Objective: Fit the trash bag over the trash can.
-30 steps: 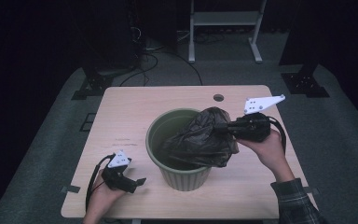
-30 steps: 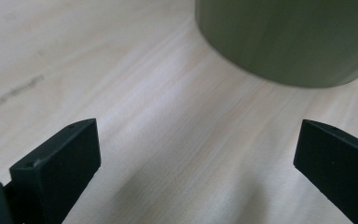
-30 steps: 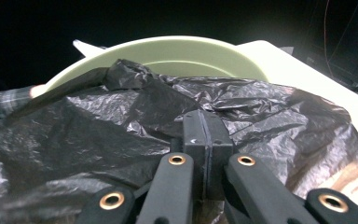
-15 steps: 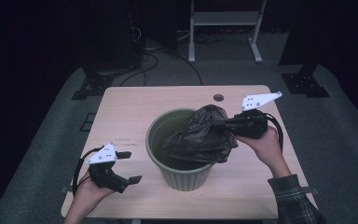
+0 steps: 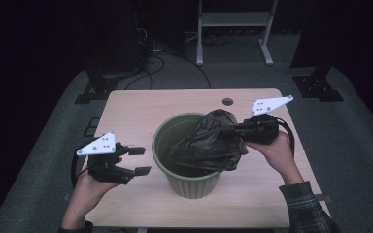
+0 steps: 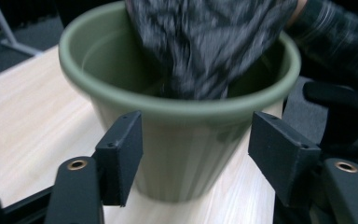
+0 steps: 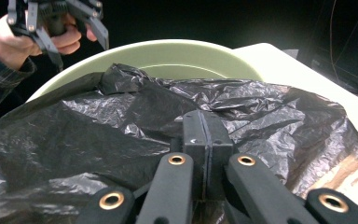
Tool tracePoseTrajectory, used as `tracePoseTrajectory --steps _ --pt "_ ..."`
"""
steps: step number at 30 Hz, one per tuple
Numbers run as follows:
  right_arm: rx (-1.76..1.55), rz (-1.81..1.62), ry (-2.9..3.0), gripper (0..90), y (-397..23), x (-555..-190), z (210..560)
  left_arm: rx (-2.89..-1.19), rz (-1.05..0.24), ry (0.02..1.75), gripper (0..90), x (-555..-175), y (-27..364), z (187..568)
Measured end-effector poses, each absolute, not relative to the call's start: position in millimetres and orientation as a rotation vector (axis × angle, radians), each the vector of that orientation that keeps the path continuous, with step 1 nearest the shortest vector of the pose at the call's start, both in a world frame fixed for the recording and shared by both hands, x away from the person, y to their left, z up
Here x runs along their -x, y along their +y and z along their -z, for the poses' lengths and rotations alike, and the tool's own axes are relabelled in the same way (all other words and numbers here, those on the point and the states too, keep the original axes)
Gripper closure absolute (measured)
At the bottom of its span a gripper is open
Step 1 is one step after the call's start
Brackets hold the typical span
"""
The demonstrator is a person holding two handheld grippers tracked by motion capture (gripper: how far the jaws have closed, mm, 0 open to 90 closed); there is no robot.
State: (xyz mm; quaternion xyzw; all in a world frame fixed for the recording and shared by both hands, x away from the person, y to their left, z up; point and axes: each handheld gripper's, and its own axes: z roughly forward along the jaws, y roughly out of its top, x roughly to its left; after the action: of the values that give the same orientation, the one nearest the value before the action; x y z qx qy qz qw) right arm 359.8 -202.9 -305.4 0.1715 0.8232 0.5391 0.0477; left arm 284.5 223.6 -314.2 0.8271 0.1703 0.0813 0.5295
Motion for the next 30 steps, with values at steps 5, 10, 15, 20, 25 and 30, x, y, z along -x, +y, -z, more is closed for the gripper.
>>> tracePoseTrajectory --steps 5,10,15,20,25,30 --pt "-0.52 -1.645 2.512 90.0 -203 -360 305 -1.98 -0.211 0.366 45.7 -292 208 296" --pt "-0.516 -1.651 2.513 90.0 -202 -360 306 -1.997 -0.222 0.344 48.6 -305 188 286" --pt "-0.494 -1.659 2.516 90.0 -199 -360 305 -2.026 -0.218 0.307 50.1 -317 166 281" --pt "-0.474 -1.673 2.518 90.0 -194 -360 302 -2.027 -0.212 0.284 51.2 -327 146 275" --pt "-0.432 -1.696 2.517 90.0 -188 -359 300 -2.055 -0.218 0.256 54.2 -336 128 273" --pt "-0.419 -1.703 2.519 90.0 -185 -359 298 -2.107 -0.205 0.237 57.9 -344 110 276"
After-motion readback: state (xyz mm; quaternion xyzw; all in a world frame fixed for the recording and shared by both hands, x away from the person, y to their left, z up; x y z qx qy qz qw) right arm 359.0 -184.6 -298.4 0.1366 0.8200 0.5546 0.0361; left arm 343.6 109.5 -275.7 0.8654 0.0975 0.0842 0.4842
